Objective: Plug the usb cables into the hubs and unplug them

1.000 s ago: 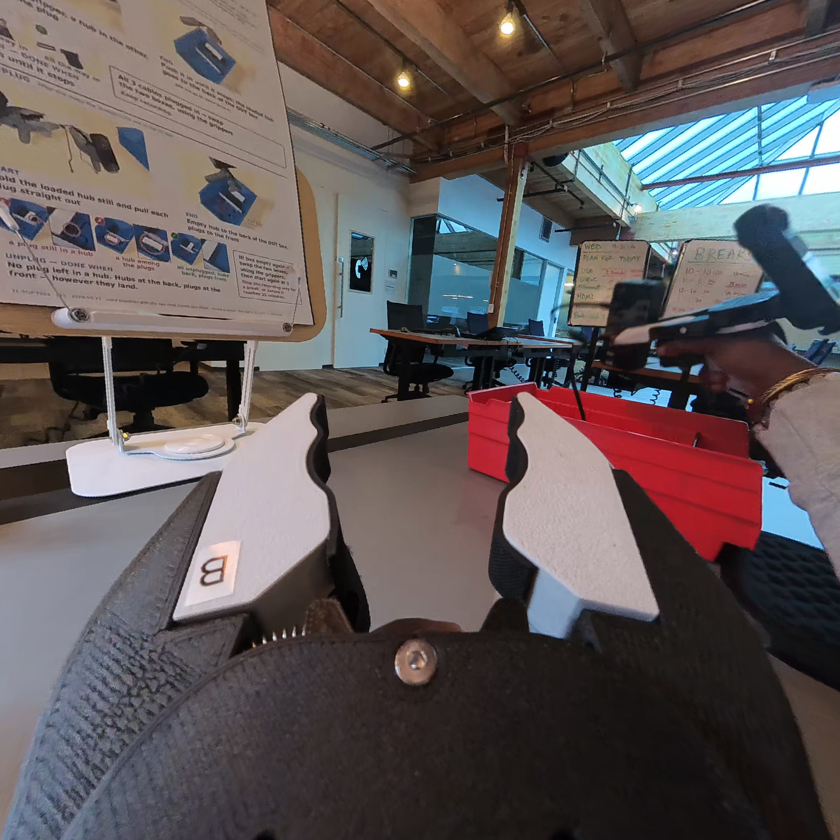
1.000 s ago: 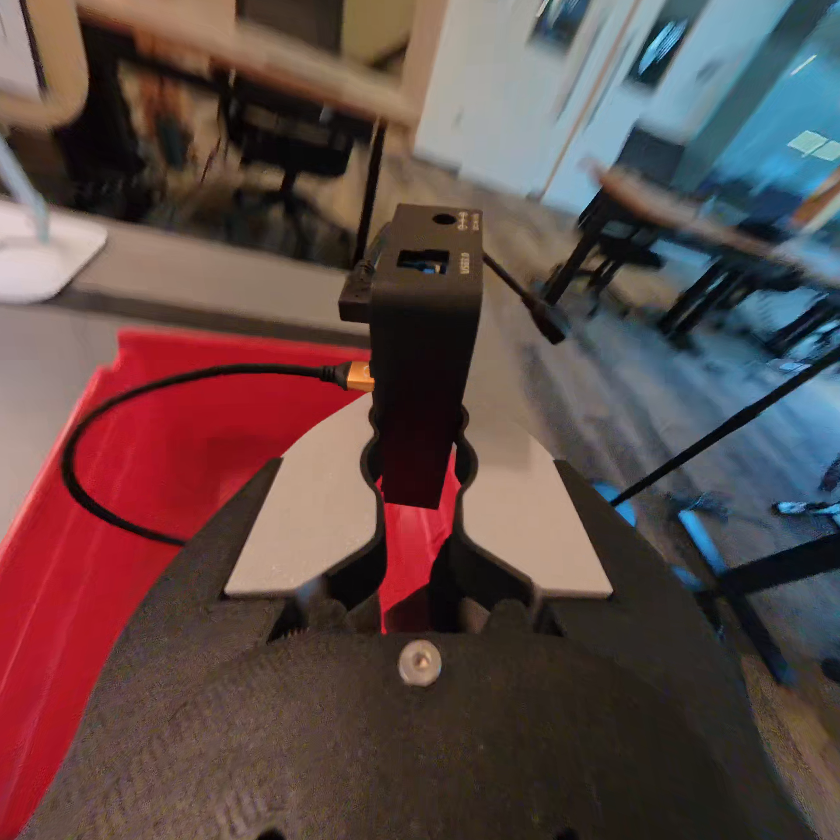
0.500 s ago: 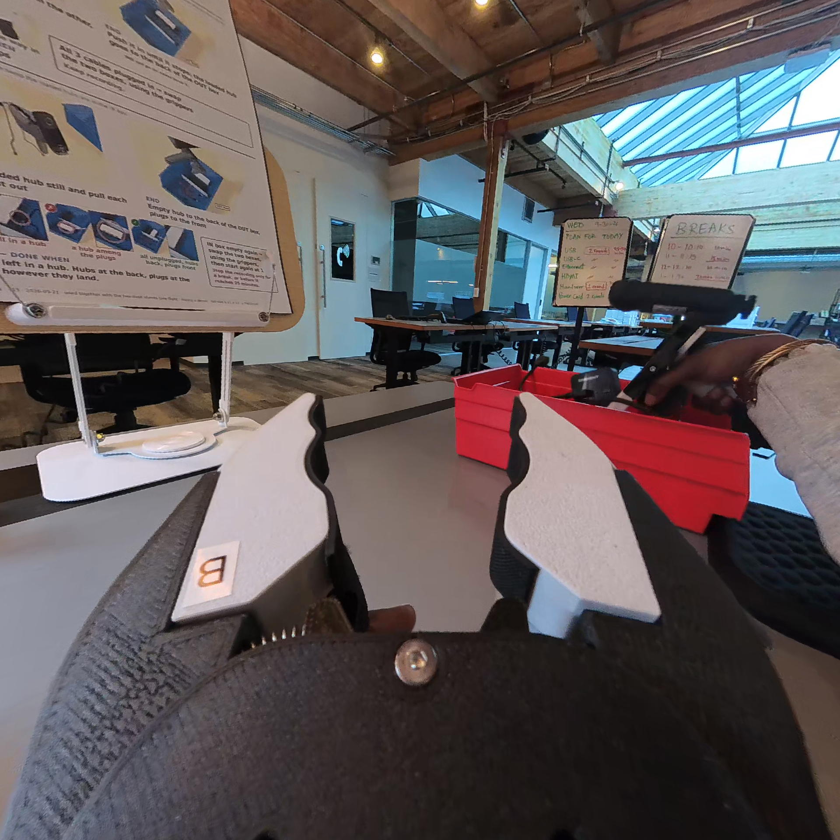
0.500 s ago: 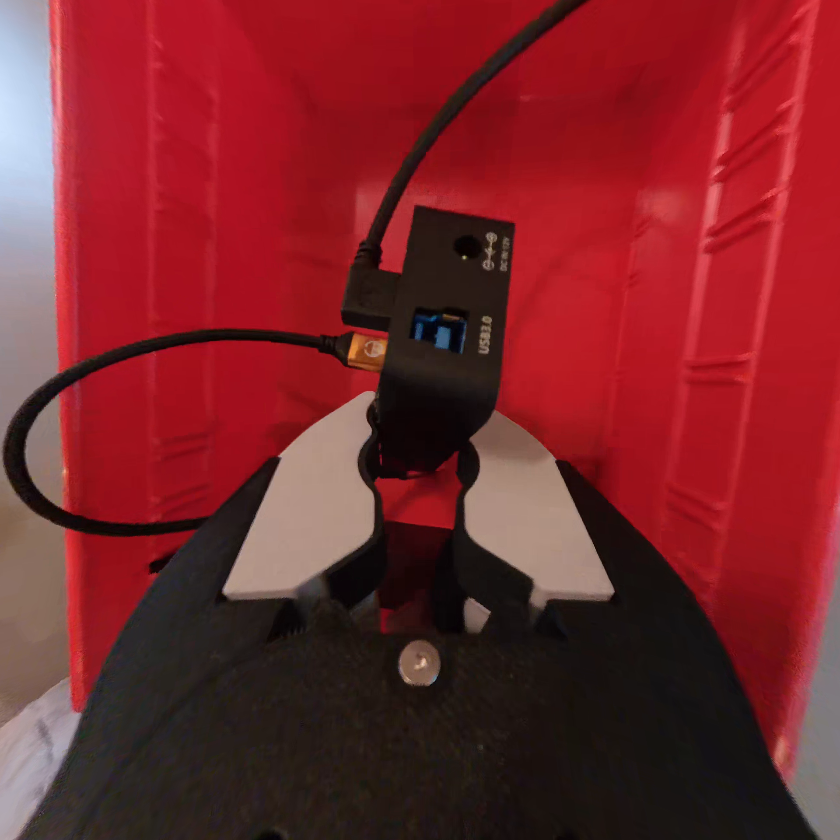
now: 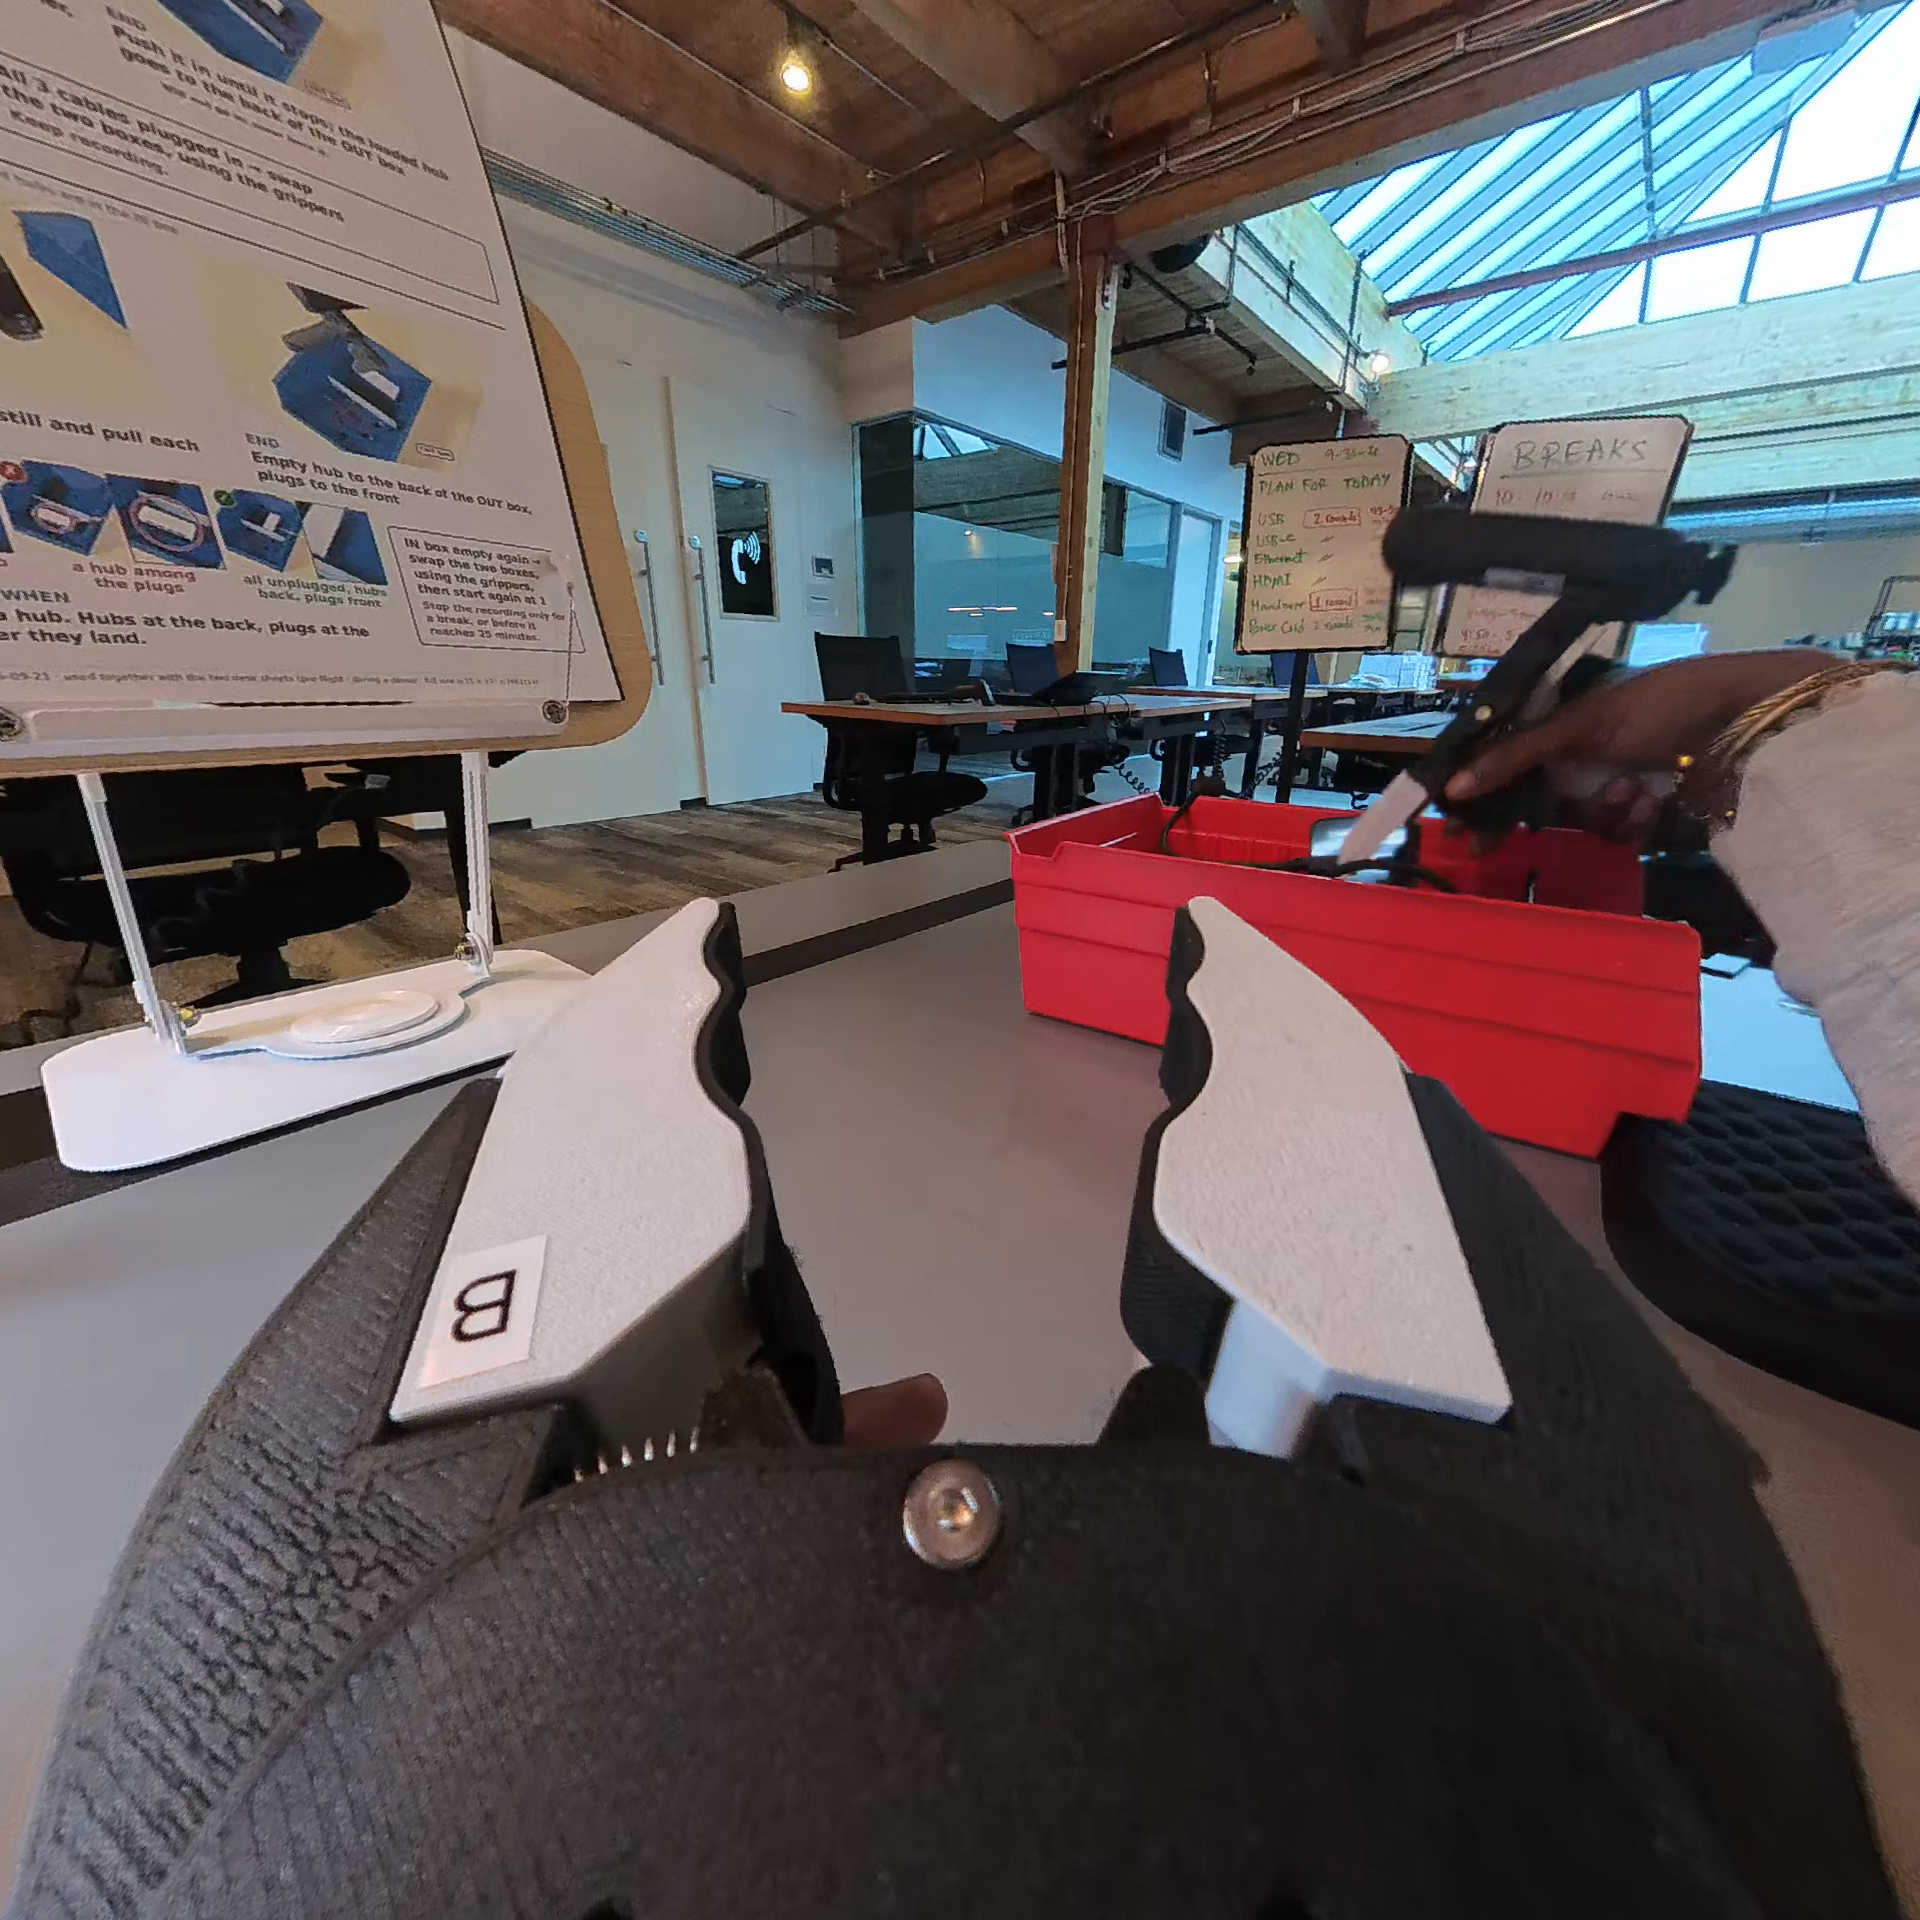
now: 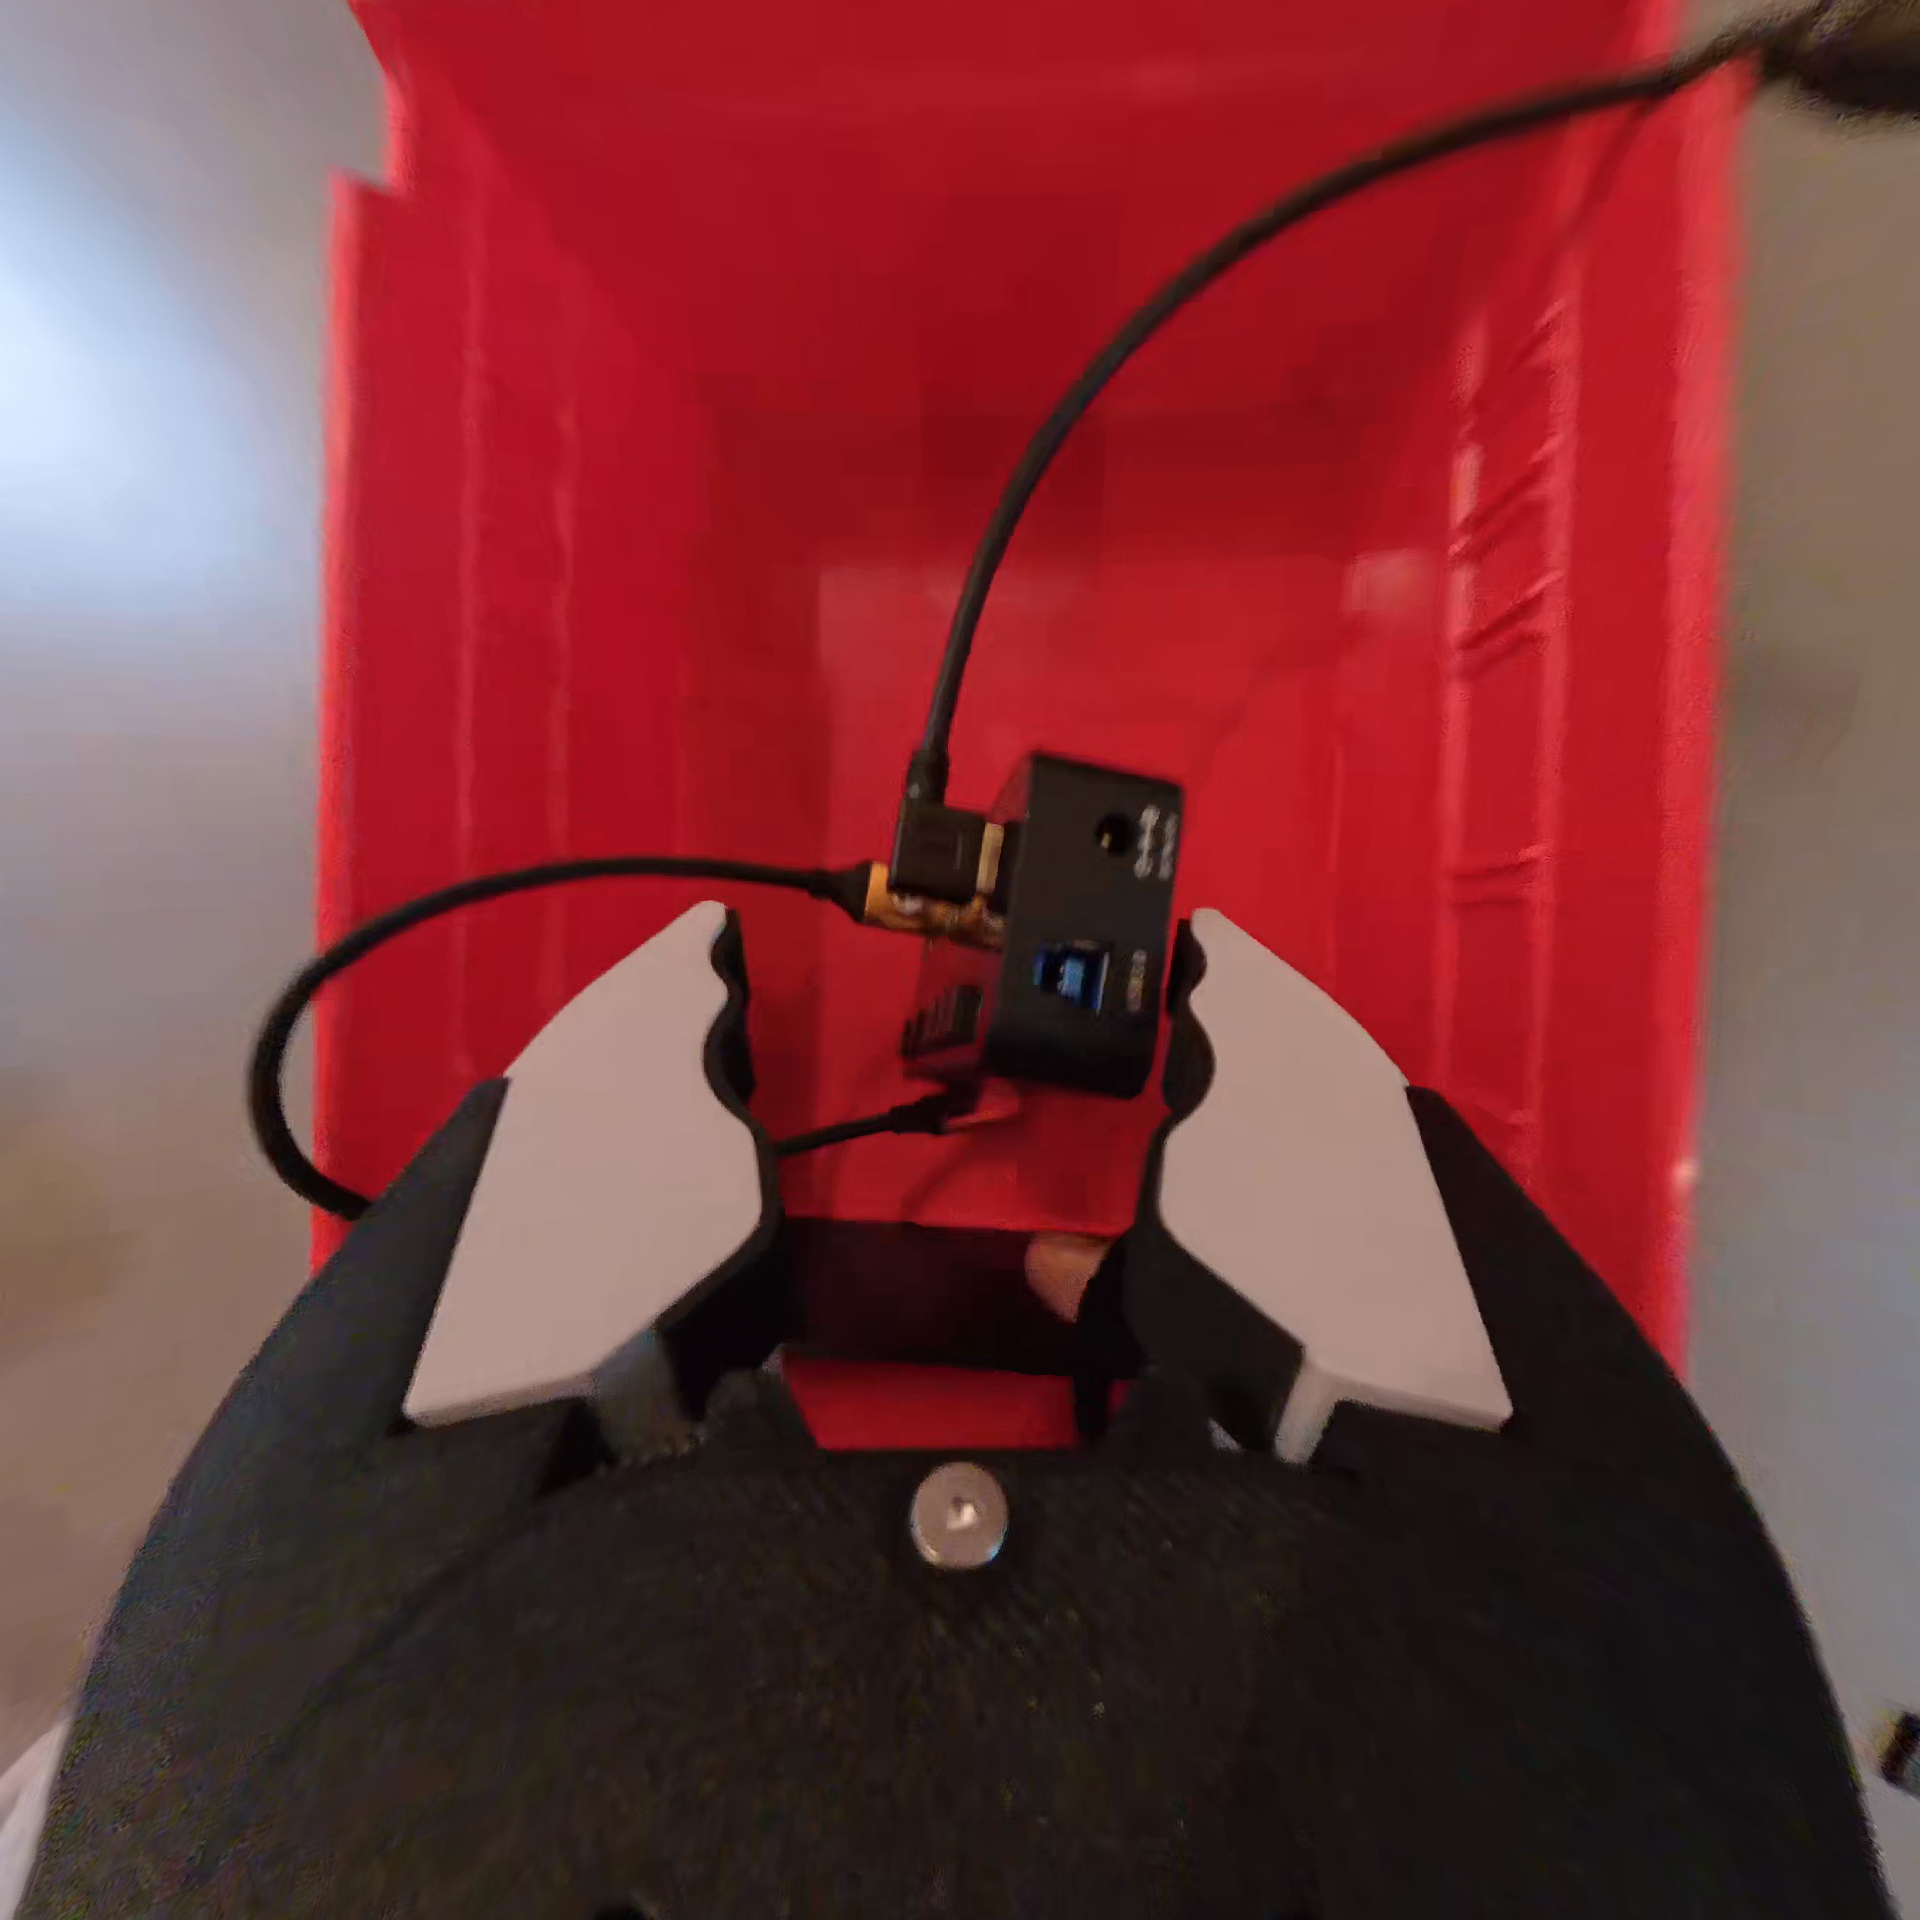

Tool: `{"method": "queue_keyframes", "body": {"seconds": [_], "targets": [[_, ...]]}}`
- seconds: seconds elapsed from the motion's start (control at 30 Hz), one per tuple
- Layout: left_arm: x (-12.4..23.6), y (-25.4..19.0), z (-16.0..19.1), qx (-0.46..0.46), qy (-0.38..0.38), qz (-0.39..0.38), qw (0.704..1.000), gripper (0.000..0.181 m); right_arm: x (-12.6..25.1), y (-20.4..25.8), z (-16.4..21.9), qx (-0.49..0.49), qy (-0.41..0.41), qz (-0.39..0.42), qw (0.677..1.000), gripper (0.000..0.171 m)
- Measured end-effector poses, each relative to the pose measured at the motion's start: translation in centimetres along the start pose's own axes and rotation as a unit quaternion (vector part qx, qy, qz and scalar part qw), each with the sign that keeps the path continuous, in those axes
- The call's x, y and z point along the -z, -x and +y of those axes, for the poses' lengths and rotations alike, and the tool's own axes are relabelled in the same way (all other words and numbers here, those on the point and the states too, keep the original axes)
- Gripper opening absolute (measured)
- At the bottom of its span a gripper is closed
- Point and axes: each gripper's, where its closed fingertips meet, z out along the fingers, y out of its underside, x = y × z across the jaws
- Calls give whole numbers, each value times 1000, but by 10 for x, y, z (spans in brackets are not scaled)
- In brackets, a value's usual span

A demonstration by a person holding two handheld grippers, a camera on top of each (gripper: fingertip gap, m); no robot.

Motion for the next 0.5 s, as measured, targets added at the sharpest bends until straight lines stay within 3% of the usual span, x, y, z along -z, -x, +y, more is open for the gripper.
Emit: {"method": "queue_keyframes", "body": {"seconds": [0.2, 0.5], "targets": [[0, -1, 3, -1, 6, 2, 1000, 78, 37, -19, -56, -6, -197, 62, 978, 65], [-1, -3, 7, -4, 19, 9, 1000, 78, -20, -61, -27, 10, -29, 209, 977, 48]]}}
